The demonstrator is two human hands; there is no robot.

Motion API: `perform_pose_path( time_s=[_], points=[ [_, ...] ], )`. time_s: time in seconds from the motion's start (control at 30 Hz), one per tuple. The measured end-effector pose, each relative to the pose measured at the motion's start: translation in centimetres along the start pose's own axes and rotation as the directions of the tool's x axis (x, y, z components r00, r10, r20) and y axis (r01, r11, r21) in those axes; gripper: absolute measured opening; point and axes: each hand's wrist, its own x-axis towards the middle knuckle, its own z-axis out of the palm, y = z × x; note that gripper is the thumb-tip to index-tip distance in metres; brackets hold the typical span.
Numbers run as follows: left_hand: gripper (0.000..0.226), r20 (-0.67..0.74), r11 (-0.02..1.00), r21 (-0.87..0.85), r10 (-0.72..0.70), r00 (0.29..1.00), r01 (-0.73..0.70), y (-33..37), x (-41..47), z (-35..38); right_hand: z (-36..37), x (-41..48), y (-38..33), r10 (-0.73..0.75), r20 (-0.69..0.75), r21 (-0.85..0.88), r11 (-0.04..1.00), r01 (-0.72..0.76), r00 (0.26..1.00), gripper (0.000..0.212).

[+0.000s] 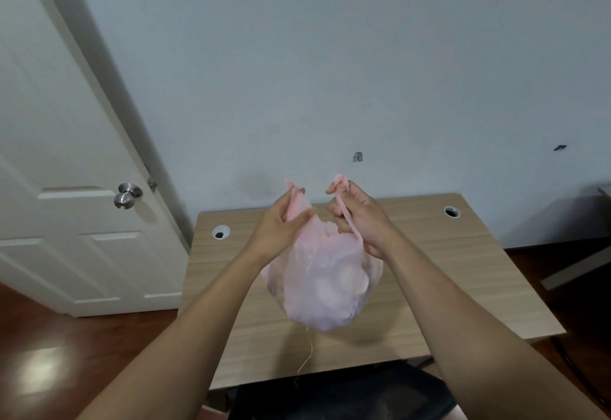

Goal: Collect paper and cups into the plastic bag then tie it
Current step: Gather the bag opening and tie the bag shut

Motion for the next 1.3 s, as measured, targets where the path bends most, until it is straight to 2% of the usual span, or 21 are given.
perform_pose_path(
  time_s=[0.1,0.23,0.3,0.43,0.53,0.67,0.73,0.83,0.93,1.0,1.07,1.13,1.23,1.3],
  points=[
    [0.050,-0.099,0.986,-0.160,0.025,0.995,-0.041,-0.2,-0.2,0.0,0.4,-0.4,0.2,0.035,0.021,-0.031,0.999,-0.035,0.999,0.035],
    [0.059,-0.098,0.969,-0.243,0.016,0.995,-0.040,-0.7,-0.3,0.2,1.3,-0.5,0.5,0.060,0.086,0.141,0.987,-0.072,0.995,0.031],
    [0.056,-0.105,0.960,-0.277,0.007,0.994,-0.036,-0.6,-0.5,0.4,1.7,-0.5,0.4,0.075,0.118,0.193,0.976,-0.097,0.990,0.030],
    [0.036,-0.084,0.896,-0.442,-0.006,0.996,-0.032,0.1,-0.6,0.6,2.1,-0.4,0.2,0.090,0.135,0.024,0.995,-0.094,0.987,0.036],
    [0.036,-0.099,0.868,-0.493,0.011,0.995,-0.059,0.6,-0.9,0.8,2.5,-0.1,0.7,0.077,0.108,-0.050,0.996,-0.072,0.991,0.045],
    [0.045,-0.075,0.804,-0.593,-0.012,0.997,-0.035,-0.2,-0.6,1.0,2.3,0.4,1.1,0.071,0.046,-0.038,0.997,-0.069,0.996,0.066],
    [0.048,-0.074,0.816,-0.577,-0.008,0.997,-0.036,-0.7,-0.3,1.1,2.0,0.7,1.4,0.068,-0.011,-0.023,0.997,-0.068,0.998,0.072],
    [0.049,-0.091,0.841,-0.540,-0.029,0.995,-0.025,-0.5,-0.3,1.4,1.5,1.2,2.0,0.111,-0.097,0.053,0.993,-0.106,0.989,0.067],
    [0.030,-0.093,0.837,-0.547,-0.064,0.994,0.003,0.0,-0.2,1.5,1.1,1.7,2.2,0.184,-0.153,0.171,0.973,-0.157,0.971,0.061],
    [0.016,-0.071,0.859,-0.512,-0.053,0.996,0.010,0.7,-0.3,1.7,1.2,1.7,2.2,0.190,-0.158,0.195,0.968,-0.158,0.969,0.051],
    [0.020,-0.015,0.891,-0.455,-0.010,1.000,0.002,1.2,-0.8,1.9,1.4,1.4,2.1,0.178,-0.126,0.179,0.972,-0.154,0.976,0.035],
    [0.028,0.046,0.910,-0.415,0.021,0.999,0.000,1.7,-1.3,2.1,1.5,1.0,2.0,0.180,-0.081,0.110,0.979,-0.171,0.980,0.046],
    [0.049,0.128,0.954,-0.297,-0.001,0.992,0.039,2.1,-1.6,2.3,2.0,-0.2,1.5,0.121,0.051,-0.154,0.982,-0.112,0.991,0.077],
    [0.060,0.194,0.962,-0.258,-0.043,0.980,0.094,2.2,-1.8,2.4,2.4,-1.1,1.2,0.071,0.106,-0.340,0.940,-0.031,0.992,0.060]
  ],
)
